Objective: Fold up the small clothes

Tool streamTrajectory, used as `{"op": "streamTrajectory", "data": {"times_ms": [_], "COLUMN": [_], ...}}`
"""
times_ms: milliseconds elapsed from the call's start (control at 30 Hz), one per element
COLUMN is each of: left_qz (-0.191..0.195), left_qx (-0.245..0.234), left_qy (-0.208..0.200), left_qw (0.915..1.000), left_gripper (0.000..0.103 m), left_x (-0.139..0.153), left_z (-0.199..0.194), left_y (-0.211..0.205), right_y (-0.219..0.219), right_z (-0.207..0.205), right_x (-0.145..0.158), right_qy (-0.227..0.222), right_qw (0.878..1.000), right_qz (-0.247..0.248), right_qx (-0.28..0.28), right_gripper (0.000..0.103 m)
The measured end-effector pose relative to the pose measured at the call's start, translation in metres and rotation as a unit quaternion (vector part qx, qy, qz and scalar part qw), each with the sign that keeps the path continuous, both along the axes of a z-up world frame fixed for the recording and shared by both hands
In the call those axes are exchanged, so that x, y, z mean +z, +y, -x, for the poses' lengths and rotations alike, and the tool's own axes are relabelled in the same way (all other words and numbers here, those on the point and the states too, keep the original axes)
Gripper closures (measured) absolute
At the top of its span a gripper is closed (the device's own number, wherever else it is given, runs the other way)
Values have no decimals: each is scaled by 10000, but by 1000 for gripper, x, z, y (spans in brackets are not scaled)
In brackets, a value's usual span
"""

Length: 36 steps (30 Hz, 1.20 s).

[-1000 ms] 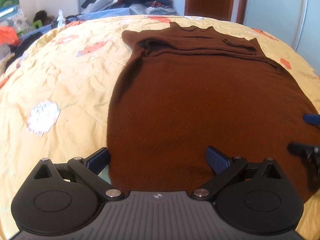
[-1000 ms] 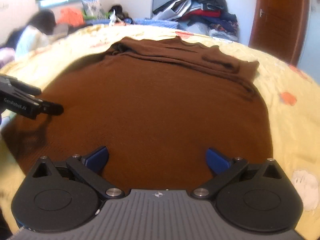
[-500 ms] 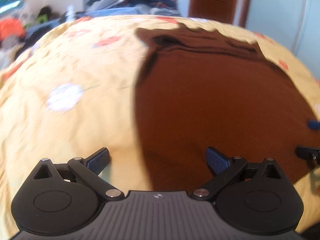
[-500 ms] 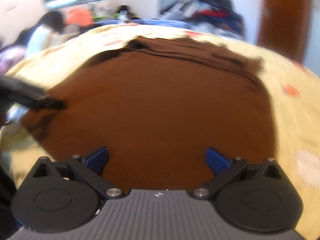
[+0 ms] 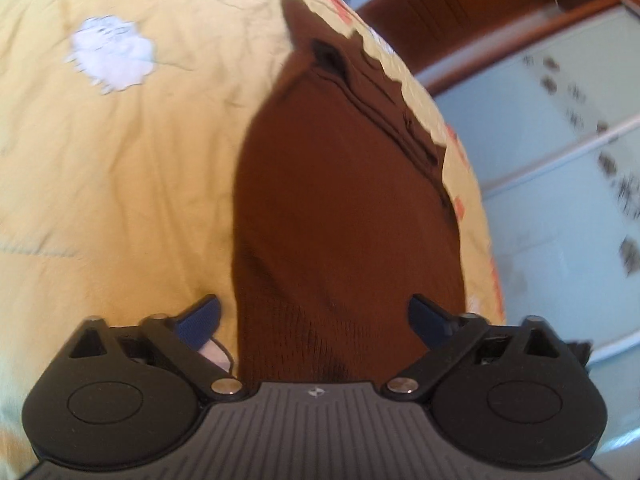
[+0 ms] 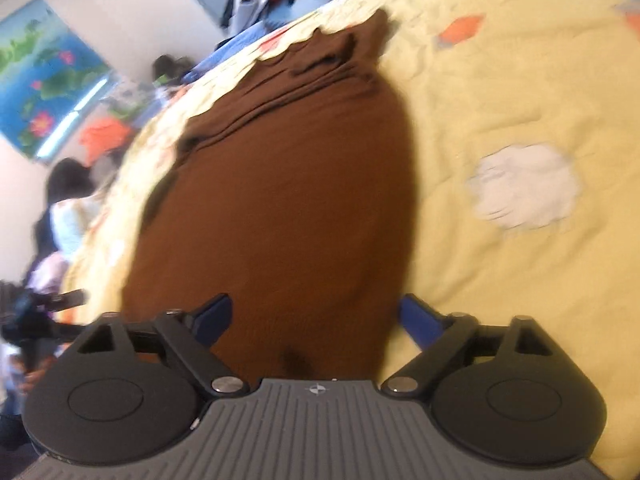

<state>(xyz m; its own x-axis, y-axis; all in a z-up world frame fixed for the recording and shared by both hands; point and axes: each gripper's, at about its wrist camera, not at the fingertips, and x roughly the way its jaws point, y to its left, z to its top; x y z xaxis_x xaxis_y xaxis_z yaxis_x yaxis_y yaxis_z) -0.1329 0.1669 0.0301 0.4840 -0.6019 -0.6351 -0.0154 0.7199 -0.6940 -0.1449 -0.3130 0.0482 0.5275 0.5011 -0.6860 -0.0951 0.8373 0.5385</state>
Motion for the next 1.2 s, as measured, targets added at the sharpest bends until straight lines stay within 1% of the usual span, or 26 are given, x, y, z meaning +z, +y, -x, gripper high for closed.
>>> {"op": "streamTrajectory", "data": {"times_ms": [33,67,133,167,200,300,367,400,467,500,533,567,633,667,700,733,800,833,867,900,933,967,1000,1067,1100,1200], "left_qz": [-164,-396,-769,-925,-1124,-1485,-1724,-1748,-1793,-1788,-1736,-1736,-1594,-1581,-1681,-1848,-2307,-2551,-2712,-2745,-2613,-2377,-2133,-1712,-1581,-1591], "left_qx": [-92,-121,-185,-193,-177,-94,-13,-18,-78,-124,-98,-128,-213,-172,-98,-16,171,282,393,506,585,651,767,975,1054,1217], "left_qy": [13,10,-55,-73,-75,-180,-416,-455,-300,-178,-263,-243,-122,-129,-191,-296,-626,-806,-967,-1156,-1315,-1278,-1058,-675,-576,-375], "left_qw": [9998,9991,9969,9955,9935,9887,9841,9835,9833,9837,9844,9844,9869,9872,9855,9823,9709,9631,9569,9533,9545,9607,9682,9781,9801,9790], "left_gripper": [48,69,80,91,97,99,100,100,100,100,100,99,97,96,96,93,80,58,26,16,12,12,13,13,13,14], "left_x": [-1,-1,1,2,3,9,19,21,15,7,6,6,12,16,24,32,51,58,63,65,64,58,51,35,28,17], "left_z": [0,0,1,1,1,5,14,16,18,17,18,17,14,10,5,-3,-27,-45,-65,-86,-110,-138,-168,-222,-245,-300], "left_y": [-6,-9,-15,-16,-18,-16,-8,-3,4,4,4,4,8,12,15,18,18,14,10,5,3,4,4,7,7,3], "right_y": [5,8,15,17,17,13,7,0,-8,-10,-10,-9,-7,-7,-8,-9,-12,-14,-18,-20,-23,-27,-32,-47,-50,-59], "right_z": [-2,-3,-2,-4,-6,-3,0,3,5,7,9,9,4,0,-6,-13,-38,-57,-78,-102,-128,-156,-183,-231,-254,-311], "right_x": [2,5,12,11,10,15,20,23,13,5,1,0,4,8,15,23,36,40,44,46,46,44,40,31,26,9], "right_qy": [-22,-35,-48,16,108,16,-150,-171,-14,23,-8,17,27,5,-100,-272,-574,-666,-762,-848,-876,-854,-810,-718,-659,-419], "right_qw": [9999,9995,9977,9968,9964,9969,9972,9974,9962,9966,9979,9984,9985,9986,9981,9969,9953,9952,9951,9949,9949,9948,9942,9912,9888,9839], "right_qz": [102,249,595,712,744,701,688,685,863,818,641,565,536,528,610,725,747,666,562,448,316,180,71,-16,-39,-183], "right_qx": [96,182,310,361,390,368,248,164,59,50,68,62,126,82,-16,-115,-215,-254,-284,-320,-390,-520,-708,-1111,-1335,-1730], "right_gripper": [17,22,41,70,85,87,88,90,92,94,94,93,77,56,34,27,24,24,24,24,24,24,24,25,25,29]}}
